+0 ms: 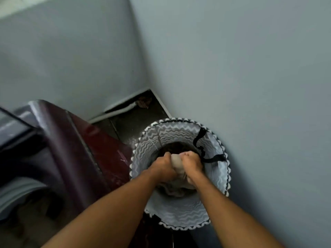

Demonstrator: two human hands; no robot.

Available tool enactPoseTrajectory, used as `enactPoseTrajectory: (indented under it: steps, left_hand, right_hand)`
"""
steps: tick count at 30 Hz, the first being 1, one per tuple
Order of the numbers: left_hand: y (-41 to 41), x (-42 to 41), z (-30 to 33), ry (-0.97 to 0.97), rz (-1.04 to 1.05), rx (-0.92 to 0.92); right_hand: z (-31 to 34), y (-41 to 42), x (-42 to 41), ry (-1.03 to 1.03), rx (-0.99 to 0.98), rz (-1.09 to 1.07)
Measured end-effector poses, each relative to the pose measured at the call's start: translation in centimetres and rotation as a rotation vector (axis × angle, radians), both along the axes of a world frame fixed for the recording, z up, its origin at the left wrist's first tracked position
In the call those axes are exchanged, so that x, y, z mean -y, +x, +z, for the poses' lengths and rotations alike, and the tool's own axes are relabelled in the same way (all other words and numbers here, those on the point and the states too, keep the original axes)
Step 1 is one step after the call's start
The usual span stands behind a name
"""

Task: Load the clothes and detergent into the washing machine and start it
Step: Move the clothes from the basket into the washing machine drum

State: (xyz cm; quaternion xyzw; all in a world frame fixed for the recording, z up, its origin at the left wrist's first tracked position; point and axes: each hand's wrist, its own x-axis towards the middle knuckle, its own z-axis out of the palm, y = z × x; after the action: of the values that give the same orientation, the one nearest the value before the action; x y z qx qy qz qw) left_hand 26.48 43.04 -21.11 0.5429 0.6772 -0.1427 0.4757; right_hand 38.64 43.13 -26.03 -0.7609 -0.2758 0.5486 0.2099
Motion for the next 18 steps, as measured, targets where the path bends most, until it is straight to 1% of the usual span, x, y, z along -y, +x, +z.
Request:
enactPoseTrajectory:
  steps: [2,5,8,10,12,18]
  left_hand:
    - [-0.3,0.6,4.1,0.113,0.116,0.041]
    - [-1.2,1.5,10.0,0.287,0.37,0.149]
    - [-2.6,2.4,15.3,0.419,0.522,0.271]
    - [-3.8,3.0,18.8,0.478,0.563,0.332]
    - [-5.1,3.9,22.0,0.532,0.606,0.368]
    - [-10.8,8.2,29.3,0.714,0.734,0.375]
  right_hand:
    - [4.0,-0.5,-0.1,0.056,-0.033,-0.047]
    - [10.7,-1.8,-0.5,0.086,-0.174,-0.179]
    - [17.0,-3.1,-0.5,0.084,-0.319,-0.269]
    - [21.1,-4.4,0.0,0.045,-0.467,-0.247]
    - [24.6,-5.9,0.8,0.025,-0.573,-0.196]
    - [31.8,-13.0,4.7,0.053,-0.756,-0.119]
